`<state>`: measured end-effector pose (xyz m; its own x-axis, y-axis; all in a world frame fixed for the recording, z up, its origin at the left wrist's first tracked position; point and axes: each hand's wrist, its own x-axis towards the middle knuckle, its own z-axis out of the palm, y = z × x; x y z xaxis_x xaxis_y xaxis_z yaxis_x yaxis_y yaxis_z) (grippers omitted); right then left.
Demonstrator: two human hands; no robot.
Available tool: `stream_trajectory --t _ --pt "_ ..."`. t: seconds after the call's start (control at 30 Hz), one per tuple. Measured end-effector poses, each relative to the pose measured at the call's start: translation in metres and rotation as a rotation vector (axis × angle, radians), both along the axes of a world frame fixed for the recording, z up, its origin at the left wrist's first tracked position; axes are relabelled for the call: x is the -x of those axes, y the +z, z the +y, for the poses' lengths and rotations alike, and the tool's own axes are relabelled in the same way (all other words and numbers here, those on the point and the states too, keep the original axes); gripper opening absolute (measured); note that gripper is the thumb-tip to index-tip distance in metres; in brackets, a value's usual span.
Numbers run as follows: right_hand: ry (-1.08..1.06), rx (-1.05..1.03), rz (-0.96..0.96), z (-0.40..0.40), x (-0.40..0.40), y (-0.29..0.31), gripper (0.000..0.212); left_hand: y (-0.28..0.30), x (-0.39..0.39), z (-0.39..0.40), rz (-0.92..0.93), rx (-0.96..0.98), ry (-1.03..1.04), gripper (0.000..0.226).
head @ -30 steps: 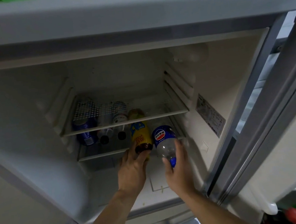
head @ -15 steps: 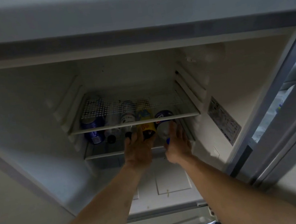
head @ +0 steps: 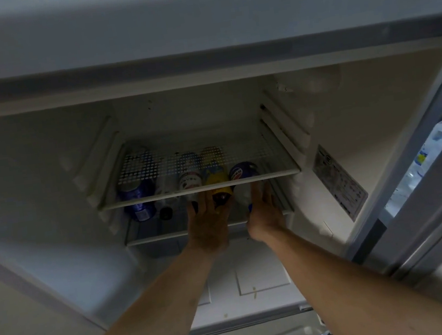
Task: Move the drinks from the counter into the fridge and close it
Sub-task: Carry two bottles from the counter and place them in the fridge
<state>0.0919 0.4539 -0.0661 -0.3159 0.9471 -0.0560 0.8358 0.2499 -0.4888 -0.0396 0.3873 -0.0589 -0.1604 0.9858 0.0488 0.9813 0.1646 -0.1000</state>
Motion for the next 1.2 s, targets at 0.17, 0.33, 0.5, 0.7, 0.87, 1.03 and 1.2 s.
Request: stream_trajectory --t 0.17,0.33,0.5,0.7,0.87,1.03,1.2 --pt "-0.021 -0.047 0.031 -0.005 0.002 0.004 0.100 -0.012 -0.002 -0.021 -0.131 -0.072 -0.018 0.090" --pt "-0.047 -0.226 0.108 -0.026 -0.004 -0.001 0.079 -0.019 0.004 -0.037 -0.230 -0.109 -0.086 0.083" --pt "0.009 -0.300 0.158 -0.062 -0.017 -0.013 0.060 -0.030 0.004 -0.050 -0.267 -0.315 -0.188 0.068" --pt "0.010 -0.351 0.139 -0.105 -0.052 -0.016 0.040 -0.050 -0.011 -0.076 -0.341 -0.524 -0.347 0.035" --pt "-0.012 -0.320 0.177 -0.142 -0.084 -0.022 0.013 -0.061 -0.044 -0.095 -0.398 -0.445 -0.406 0.026" --pt "-0.121 -0.241 0.198 -0.204 -0.144 -0.041 0.010 -0.080 -0.103 -0.130 -0.536 -0.405 -0.381 0.026" --pt "-0.397 -0.109 0.238 -0.291 -0.246 -0.085 0.019 -0.119 -0.177 -0.197 -0.713 -0.246 -0.202 0.012"
